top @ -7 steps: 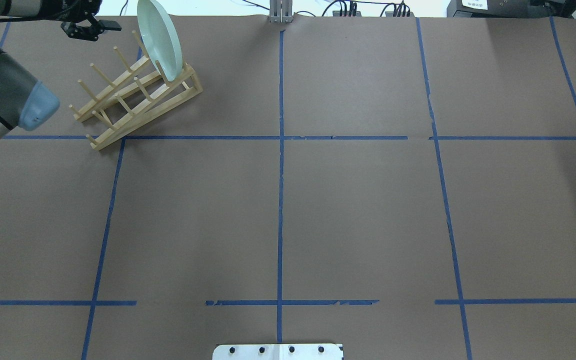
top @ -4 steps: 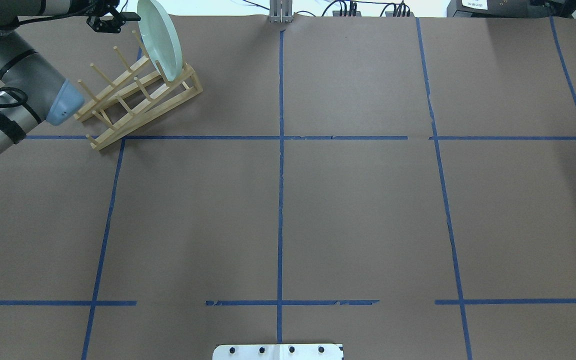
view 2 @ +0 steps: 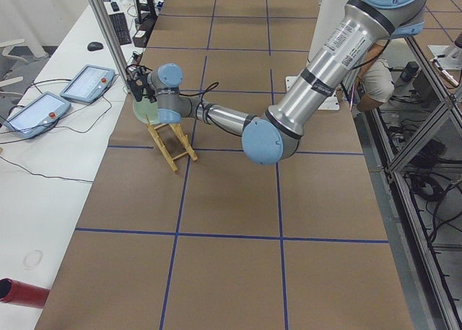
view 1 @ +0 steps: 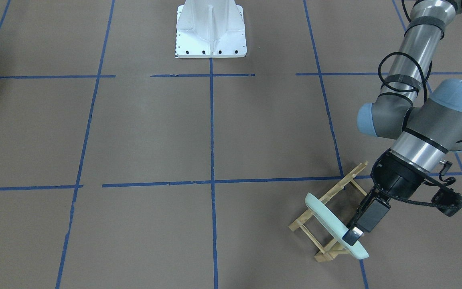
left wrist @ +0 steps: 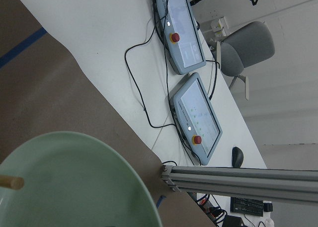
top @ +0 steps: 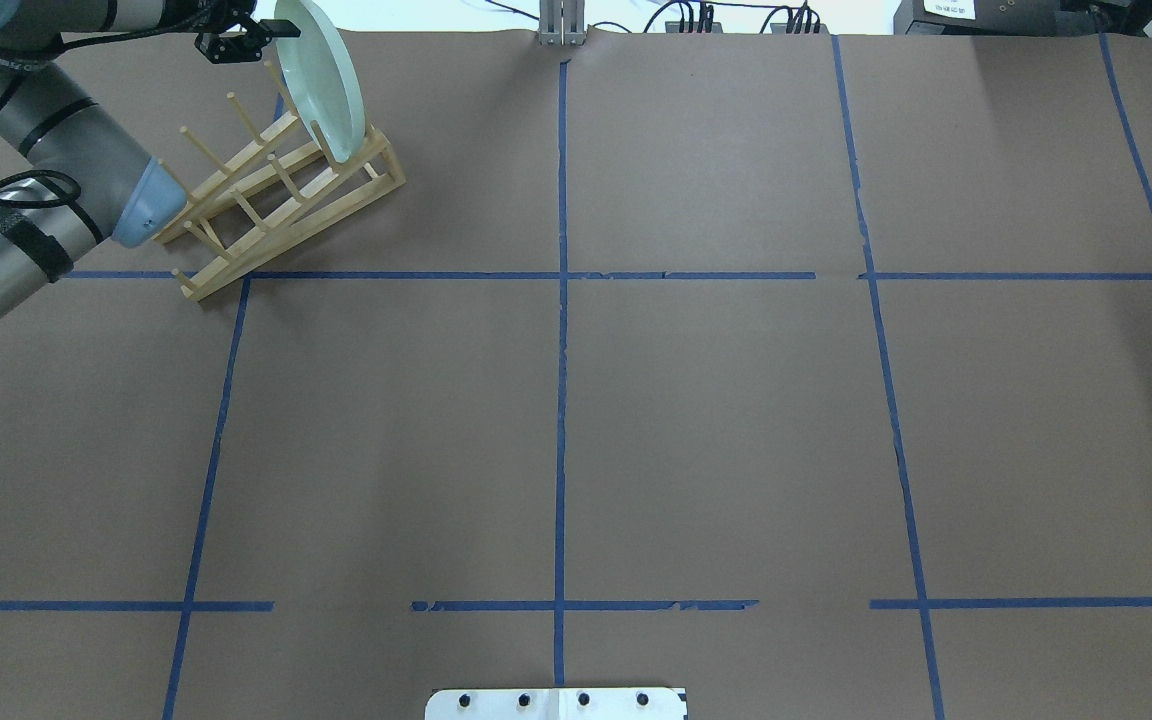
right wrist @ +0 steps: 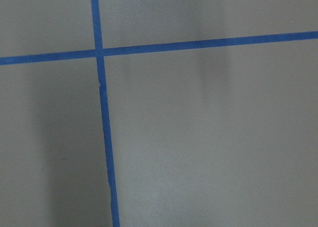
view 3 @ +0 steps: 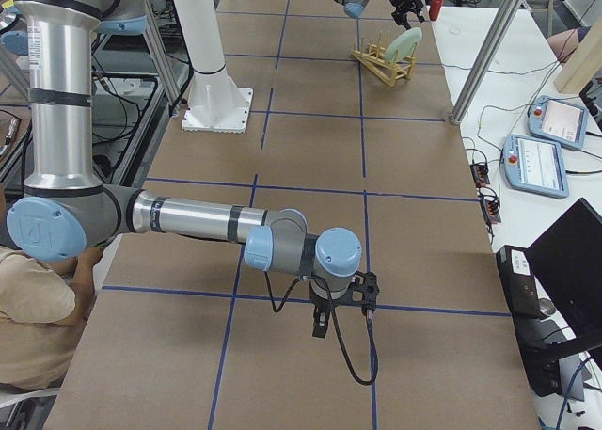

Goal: Place plate on table
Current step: 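Reach the left gripper to the pale green plate's rim in the rack, then close the left gripper on the plate rim and lift it from the rack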

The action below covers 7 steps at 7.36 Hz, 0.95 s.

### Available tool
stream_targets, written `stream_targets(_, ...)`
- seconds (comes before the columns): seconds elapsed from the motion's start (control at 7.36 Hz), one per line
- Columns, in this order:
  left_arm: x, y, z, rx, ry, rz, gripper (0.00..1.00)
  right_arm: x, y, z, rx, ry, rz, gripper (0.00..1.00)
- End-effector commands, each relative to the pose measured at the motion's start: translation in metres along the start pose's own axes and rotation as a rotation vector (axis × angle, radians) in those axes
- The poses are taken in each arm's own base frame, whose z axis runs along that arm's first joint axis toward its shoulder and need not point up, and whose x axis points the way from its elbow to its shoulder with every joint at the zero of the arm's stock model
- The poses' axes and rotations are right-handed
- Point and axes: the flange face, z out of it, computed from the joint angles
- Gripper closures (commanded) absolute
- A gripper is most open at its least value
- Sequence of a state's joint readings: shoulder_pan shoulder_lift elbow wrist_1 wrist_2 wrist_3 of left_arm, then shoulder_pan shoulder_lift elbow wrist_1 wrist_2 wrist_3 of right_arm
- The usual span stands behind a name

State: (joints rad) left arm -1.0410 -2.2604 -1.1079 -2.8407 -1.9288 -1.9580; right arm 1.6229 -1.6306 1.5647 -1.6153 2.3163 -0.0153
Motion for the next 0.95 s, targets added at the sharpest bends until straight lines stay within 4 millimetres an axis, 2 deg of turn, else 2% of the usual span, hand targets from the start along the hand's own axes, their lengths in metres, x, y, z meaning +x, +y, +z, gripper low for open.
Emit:
stream_targets(0.0,-0.001,0.01,0.007,-0.007,-0.001,0.005,0.43,0.0,0.0,0.0,0.0,0.0,0.0,0.0)
stream_targets(0.14,-0.002,0.009,0.007,-0.006,-0.002,0.006,0.99,0.0,0.0,0.0,0.0,0.0,0.0,0.0)
stream_targets(0.41,0.001,0.01,0.005,-0.007,0.005,0.026,1.0,0.001,0.0,0.001,-0.001,0.0,0.001,0.0)
stream_targets(0.54,0.014,0.014,-0.004,-0.013,0.031,0.036,1.0,0.0,0.0,0.0,0.0,0.0,0.0,0.0)
stream_targets(0.68,0.043,0.014,-0.03,-0.013,0.089,0.057,1.0,0.0,0.0,0.0,0.0,0.0,0.0,0.0)
stream_targets(0.81,0.067,0.026,-0.058,-0.023,0.139,0.074,1.0,0.0,0.0,0.0,0.0,0.0,0.0,0.0)
